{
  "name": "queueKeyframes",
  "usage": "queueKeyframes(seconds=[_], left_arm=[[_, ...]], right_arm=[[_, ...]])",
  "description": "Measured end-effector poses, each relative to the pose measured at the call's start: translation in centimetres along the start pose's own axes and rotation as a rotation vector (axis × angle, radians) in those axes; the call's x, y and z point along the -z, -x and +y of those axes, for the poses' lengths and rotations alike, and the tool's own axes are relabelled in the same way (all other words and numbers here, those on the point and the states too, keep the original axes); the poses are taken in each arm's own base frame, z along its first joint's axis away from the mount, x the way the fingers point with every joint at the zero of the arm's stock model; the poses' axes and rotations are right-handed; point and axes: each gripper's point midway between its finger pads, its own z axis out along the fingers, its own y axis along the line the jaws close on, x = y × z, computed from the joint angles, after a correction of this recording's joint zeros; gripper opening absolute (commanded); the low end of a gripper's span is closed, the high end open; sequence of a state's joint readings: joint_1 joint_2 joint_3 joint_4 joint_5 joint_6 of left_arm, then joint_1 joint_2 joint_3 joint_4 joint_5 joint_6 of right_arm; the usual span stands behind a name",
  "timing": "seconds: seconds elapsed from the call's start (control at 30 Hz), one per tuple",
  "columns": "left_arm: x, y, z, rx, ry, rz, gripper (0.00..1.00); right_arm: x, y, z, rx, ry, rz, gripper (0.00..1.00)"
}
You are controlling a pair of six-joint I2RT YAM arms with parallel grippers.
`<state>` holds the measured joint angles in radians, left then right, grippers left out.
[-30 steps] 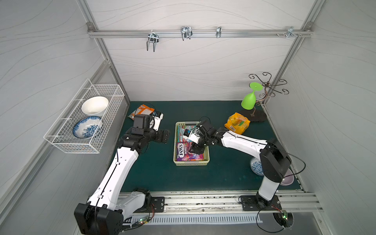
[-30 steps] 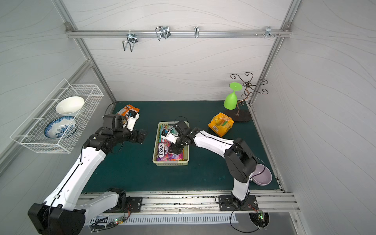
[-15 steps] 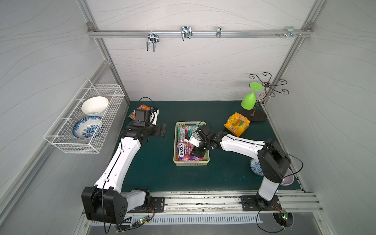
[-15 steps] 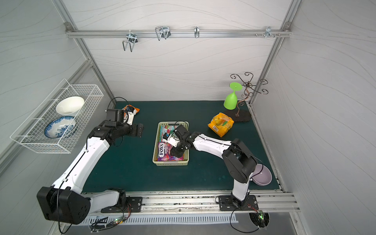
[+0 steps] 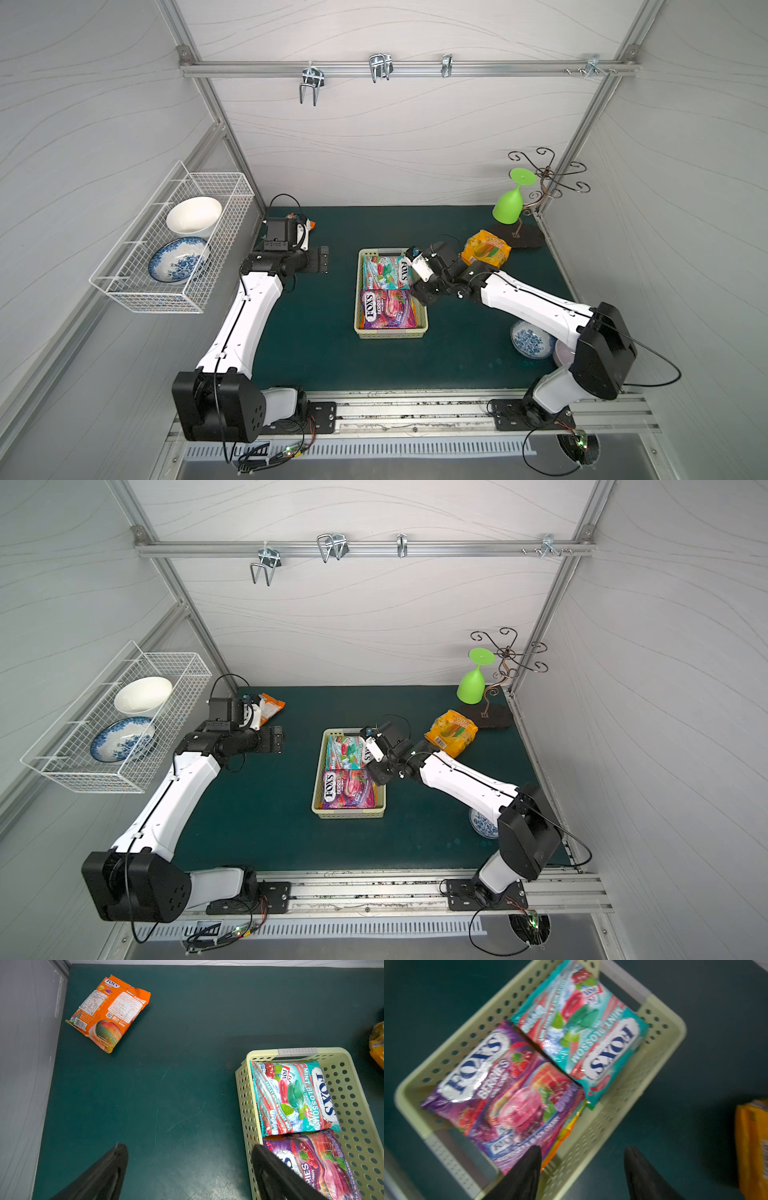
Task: Put the candies in the basket
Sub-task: Place the candy in the basket, then pick up the candy at the center of the board.
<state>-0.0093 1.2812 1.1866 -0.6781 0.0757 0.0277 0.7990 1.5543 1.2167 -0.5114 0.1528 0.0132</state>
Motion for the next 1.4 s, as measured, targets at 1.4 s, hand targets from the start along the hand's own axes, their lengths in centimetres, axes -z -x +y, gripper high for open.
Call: queueKeyframes(seconds=[1.4], left_arm=[[-0.2,-2.1,-1.8,0.004,-0.113,0.021,0.95]], right_arm=[[-8.8,-9.1,-22.5,-0.142,-0.699,0.527,0.62]])
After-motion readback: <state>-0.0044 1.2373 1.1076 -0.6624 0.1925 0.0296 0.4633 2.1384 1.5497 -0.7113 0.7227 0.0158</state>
